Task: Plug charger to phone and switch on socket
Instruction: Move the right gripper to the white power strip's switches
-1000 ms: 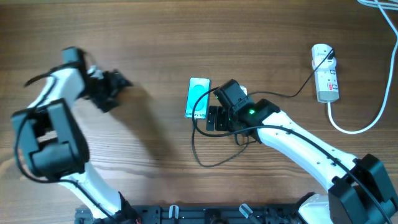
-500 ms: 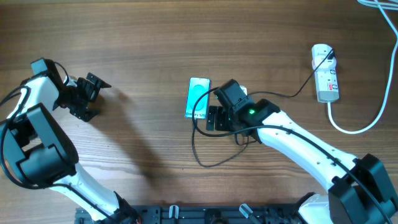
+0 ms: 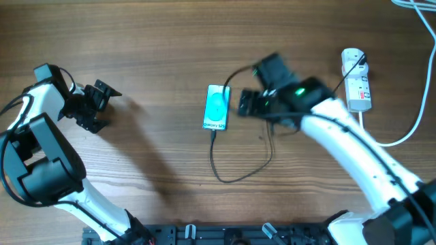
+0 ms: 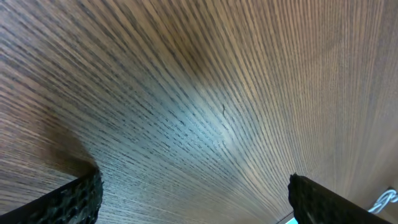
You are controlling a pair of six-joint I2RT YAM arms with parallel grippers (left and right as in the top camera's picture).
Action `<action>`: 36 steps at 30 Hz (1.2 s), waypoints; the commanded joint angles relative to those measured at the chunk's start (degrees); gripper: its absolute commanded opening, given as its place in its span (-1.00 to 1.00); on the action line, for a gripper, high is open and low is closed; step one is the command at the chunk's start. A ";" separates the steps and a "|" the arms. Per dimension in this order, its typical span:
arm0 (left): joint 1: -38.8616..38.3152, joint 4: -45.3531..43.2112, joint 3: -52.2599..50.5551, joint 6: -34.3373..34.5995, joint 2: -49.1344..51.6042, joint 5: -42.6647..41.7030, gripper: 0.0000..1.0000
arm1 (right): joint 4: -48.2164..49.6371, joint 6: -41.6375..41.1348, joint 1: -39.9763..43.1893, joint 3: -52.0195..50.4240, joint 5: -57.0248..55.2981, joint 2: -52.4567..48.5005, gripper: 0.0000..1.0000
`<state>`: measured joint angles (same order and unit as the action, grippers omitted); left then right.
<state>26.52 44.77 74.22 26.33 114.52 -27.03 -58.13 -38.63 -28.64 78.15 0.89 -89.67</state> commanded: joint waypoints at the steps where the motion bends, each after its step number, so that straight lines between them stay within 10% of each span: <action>1: -0.04 -0.15 -1.92 0.07 2.27 3.91 1.00 | -2.82 2.58 6.16 6.23 -3.43 0.44 0.99; 21: -0.04 -0.15 -1.92 0.04 2.27 3.91 1.00 | 12.13 -8.00 30.32 6.69 -30.01 -5.81 0.99; 36: -0.04 -0.15 -1.92 0.04 2.27 3.91 1.00 | 8.76 -7.98 45.35 6.69 -20.06 -13.70 0.99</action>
<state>26.52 44.77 74.22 26.48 114.52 -26.94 -48.84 -45.89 14.74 83.85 -22.52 -101.10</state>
